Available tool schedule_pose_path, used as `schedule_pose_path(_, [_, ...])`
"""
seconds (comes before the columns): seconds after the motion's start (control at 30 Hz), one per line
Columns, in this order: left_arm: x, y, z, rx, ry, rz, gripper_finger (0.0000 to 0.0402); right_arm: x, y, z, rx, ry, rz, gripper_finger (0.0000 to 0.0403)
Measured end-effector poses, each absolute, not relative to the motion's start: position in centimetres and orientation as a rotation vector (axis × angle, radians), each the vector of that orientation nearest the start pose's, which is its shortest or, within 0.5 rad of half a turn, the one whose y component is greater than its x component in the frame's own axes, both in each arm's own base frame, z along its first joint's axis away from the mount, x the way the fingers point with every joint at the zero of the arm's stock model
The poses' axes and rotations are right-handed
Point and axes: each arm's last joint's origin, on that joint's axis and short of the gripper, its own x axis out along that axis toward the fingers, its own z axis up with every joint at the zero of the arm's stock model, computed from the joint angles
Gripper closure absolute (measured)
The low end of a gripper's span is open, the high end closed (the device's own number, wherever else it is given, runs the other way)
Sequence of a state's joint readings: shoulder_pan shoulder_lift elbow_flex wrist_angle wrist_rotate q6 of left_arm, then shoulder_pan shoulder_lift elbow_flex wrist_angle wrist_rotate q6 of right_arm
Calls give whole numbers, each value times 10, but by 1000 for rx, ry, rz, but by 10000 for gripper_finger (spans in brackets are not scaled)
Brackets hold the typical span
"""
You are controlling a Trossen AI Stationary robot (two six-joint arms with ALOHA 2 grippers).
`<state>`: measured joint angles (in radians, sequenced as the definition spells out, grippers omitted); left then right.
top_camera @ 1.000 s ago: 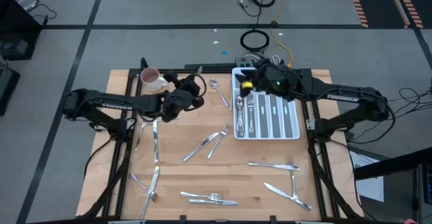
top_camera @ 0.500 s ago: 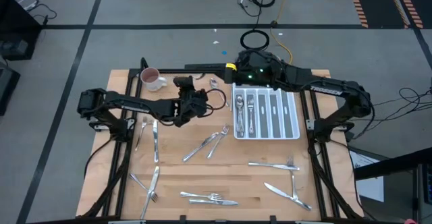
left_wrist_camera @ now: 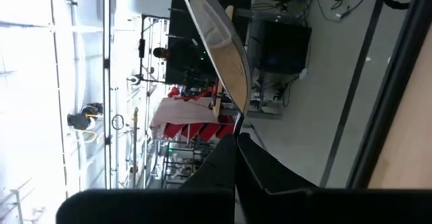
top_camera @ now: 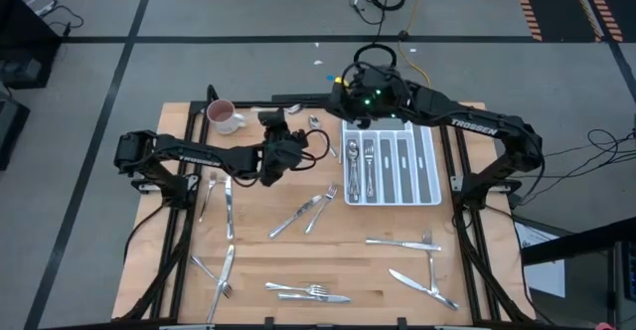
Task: Sort silverware
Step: Put the silver spoon into the silverware tray
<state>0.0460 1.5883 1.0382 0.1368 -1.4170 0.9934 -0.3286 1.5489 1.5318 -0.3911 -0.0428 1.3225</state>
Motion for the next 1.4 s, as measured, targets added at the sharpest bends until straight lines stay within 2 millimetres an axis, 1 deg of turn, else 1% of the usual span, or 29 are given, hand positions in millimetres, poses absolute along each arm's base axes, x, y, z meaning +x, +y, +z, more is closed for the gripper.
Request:
schedule_pose_path(0.17, [332,43,268,1097,1034,1148,402,336,-118,377,1401,187,-484,238])
schedule_pose_path(0.47, [334,38,268,1118,1008,1087,402,348,-138,361,1436,230,-429,238])
schedule_pose_path(0.73, [335,38,268,1121,1005,1079,402,358,-141,349,1459,248,-442,238])
schedule_pose_path(0.9, [335,38,268,1126,996,1056,402,361,-142,350,1453,225,-423,242])
schedule_pose_path(1.0, [335,38,268,1126,994,1054,402,361,-142,351,1450,213,-413,259])
schedule_pose_path(1.2, [335,38,268,1126,993,1053,402,361,-142,351,1448,214,-414,318])
schedule_pose_path(1.4, [335,39,268,1122,991,1055,402,361,-142,350,1441,219,-418,361])
